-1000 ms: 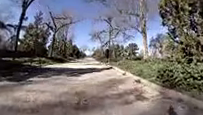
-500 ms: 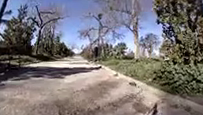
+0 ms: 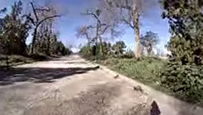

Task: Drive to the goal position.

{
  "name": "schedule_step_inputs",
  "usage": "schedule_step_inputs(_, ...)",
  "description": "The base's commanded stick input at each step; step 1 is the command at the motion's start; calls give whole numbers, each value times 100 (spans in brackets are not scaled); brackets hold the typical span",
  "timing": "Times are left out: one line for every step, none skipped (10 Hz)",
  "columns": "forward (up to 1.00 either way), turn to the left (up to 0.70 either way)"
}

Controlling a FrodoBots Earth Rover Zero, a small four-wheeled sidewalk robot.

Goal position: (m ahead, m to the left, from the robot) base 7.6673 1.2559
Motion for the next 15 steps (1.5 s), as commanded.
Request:
schedule_step_inputs(100,0)
schedule_step_inputs(100,0)
schedule_step_inputs(100,0)
schedule_step_inputs(100,0)
schedule_step_inputs(100,0)
schedule_step_inputs(100,0)
schedule_step_inputs(100,40)
schedule_step_inputs(100,40)
schedule_step_inputs(100,40)
schedule_step_inputs(100,40)
schedule_step_inputs(100,40)
schedule_step_inputs(100,40)
schedule_step_inputs(100,40)
schedule_step_inputs(100,40)
schedule_step_inputs(100,15)
